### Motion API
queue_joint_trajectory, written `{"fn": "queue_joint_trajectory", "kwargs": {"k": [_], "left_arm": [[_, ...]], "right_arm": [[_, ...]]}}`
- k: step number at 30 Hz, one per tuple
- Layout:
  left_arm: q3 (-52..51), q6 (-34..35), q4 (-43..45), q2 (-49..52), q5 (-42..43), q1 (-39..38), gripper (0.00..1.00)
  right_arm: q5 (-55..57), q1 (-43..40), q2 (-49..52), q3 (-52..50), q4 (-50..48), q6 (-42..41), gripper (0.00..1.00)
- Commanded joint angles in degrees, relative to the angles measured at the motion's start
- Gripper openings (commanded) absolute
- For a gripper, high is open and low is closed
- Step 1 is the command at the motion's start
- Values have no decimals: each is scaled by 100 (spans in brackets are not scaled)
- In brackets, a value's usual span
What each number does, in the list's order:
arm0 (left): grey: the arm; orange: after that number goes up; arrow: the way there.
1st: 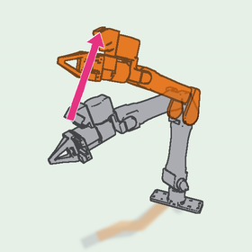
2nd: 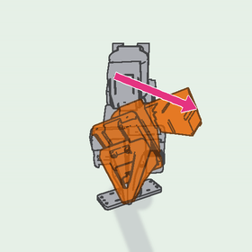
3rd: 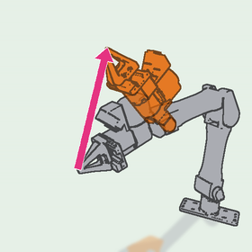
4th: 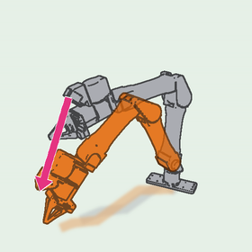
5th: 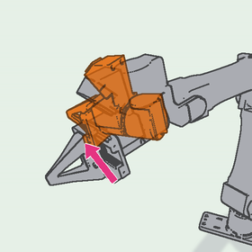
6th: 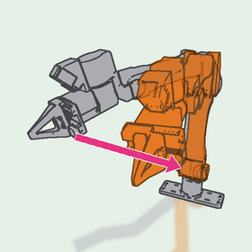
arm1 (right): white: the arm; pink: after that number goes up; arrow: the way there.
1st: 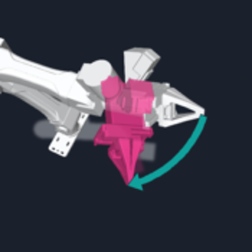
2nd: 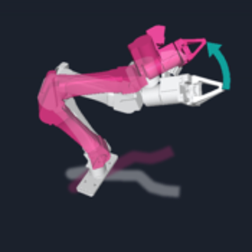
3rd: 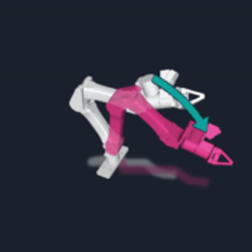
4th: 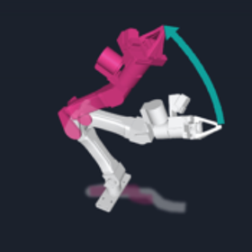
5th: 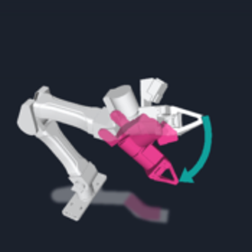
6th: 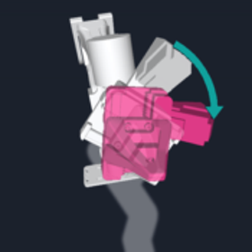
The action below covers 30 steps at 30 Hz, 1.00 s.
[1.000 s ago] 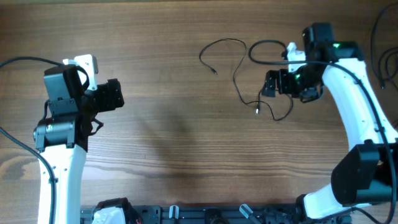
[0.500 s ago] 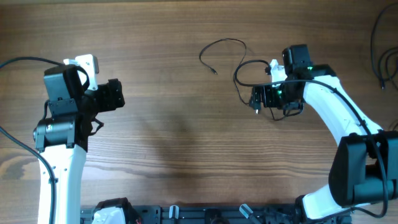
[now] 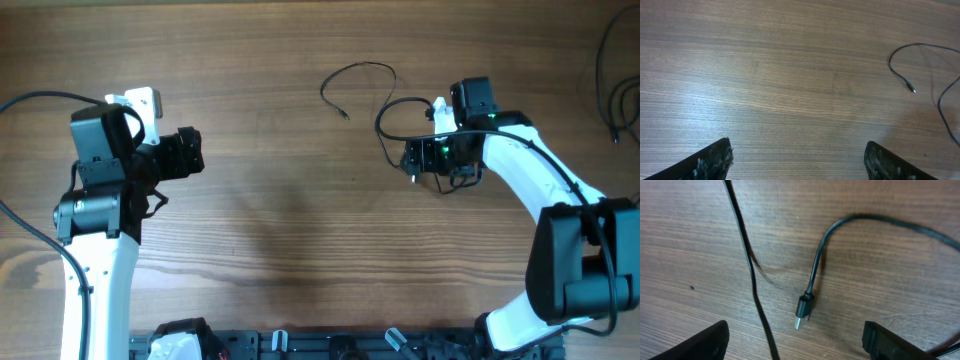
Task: Untangle cables
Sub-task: 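Return the right gripper to grasp the last cable at center, then pull the last cable off to the right edge with the right gripper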
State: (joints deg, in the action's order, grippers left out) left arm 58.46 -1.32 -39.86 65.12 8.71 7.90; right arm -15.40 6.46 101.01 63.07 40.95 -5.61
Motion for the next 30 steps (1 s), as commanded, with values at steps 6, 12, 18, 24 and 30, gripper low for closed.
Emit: {"fn": "queue_joint_trajectory", "kwargs": {"k": [6, 12, 18, 24, 30], "left_arm": [[103, 55, 15, -85, 87, 9, 86], [103, 55, 13, -85, 87, 9, 86], [103, 55, 15, -85, 87, 9, 86], [103, 55, 11, -85, 90, 9, 86], [103, 55, 13, -83, 90, 9, 86]], "right_arm": [[-216, 13, 251, -85, 107, -87, 66], [-570, 13, 251, -85, 105, -229, 5], [-1773, 13, 249, -76, -389, -251, 5], [-2120, 13, 203, 273, -699, -551, 4], [-2092, 13, -197, 874, -544, -643, 5]]}}
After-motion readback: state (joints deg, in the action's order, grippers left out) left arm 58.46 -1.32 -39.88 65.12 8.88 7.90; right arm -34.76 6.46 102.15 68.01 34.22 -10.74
